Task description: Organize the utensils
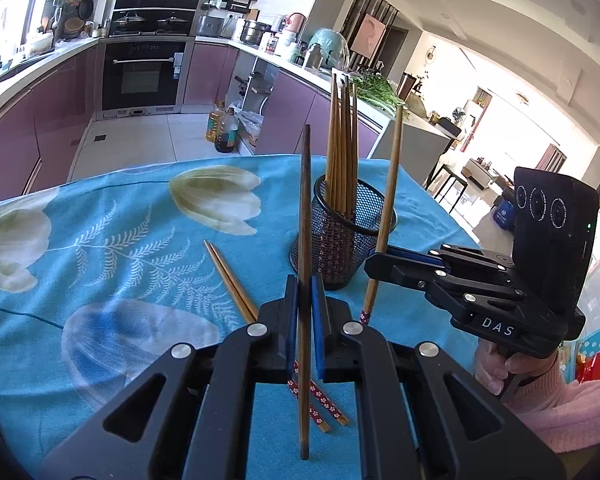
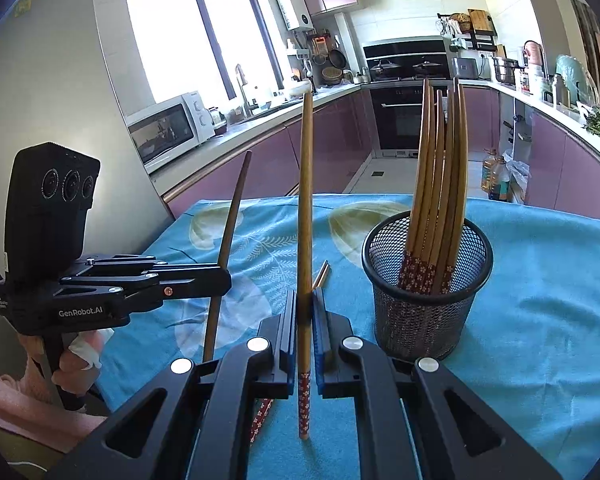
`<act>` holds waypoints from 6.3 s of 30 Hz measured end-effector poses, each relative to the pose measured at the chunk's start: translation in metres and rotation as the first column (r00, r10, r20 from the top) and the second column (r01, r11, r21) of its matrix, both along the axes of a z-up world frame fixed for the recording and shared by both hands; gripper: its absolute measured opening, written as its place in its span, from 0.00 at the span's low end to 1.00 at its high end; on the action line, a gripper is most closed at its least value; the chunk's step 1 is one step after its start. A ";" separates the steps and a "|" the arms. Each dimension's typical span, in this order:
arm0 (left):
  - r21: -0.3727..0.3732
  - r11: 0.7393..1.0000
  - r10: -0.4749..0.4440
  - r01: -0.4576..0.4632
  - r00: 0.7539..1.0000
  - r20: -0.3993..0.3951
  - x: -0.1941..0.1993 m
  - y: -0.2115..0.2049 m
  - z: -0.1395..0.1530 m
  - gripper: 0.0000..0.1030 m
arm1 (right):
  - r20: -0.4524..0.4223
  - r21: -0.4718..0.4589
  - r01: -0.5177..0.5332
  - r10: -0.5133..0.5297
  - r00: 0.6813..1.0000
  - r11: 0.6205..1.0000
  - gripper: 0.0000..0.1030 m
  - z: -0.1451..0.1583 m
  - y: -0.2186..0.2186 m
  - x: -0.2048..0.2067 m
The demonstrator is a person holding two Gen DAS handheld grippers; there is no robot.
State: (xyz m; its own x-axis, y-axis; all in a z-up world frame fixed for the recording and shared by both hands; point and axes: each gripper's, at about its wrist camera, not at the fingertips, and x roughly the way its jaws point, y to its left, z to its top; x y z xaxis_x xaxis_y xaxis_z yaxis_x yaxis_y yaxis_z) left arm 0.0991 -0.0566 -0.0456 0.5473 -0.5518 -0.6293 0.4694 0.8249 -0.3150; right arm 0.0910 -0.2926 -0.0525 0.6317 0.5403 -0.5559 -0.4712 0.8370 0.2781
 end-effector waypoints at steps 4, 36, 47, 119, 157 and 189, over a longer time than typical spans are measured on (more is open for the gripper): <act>-0.011 1.000 -0.007 0.007 1.000 0.004 0.000 -0.001 0.001 0.07 | 0.005 0.008 0.002 -0.002 1.000 1.000 0.06 0.001 -0.003 -0.003; -0.041 0.999 -0.031 0.034 0.998 0.059 0.002 -0.017 0.020 0.07 | 0.064 0.013 0.035 -0.035 0.997 0.999 0.06 0.018 -0.012 -0.012; -0.033 0.999 -0.032 0.035 0.997 0.074 0.002 -0.022 0.025 0.07 | 0.071 0.014 0.042 -0.043 0.997 0.999 0.06 0.020 -0.011 -0.013; 0.055 0.996 -0.077 0.070 0.988 0.137 0.005 -0.051 0.068 0.07 | 0.116 0.030 0.056 -0.059 0.991 0.998 0.06 0.041 -0.004 0.001; -0.001 0.996 -0.089 0.091 0.975 0.206 0.007 -0.045 0.100 0.07 | 0.193 0.044 0.055 -0.063 0.979 0.998 0.06 0.059 -0.020 0.005; -0.035 0.995 -0.079 0.092 0.957 0.279 0.014 -0.051 0.122 0.07 | 0.253 0.053 0.108 -0.118 0.960 0.993 0.06 0.080 -0.030 0.003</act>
State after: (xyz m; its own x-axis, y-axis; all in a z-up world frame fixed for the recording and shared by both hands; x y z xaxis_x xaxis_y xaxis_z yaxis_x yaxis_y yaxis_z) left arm 0.1130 -0.1079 0.0768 0.6458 -0.6296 -0.4320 0.6121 0.7651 -0.2001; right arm 0.0935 -0.3228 0.0273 0.8083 0.4746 -0.3484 -0.4334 0.8802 0.1936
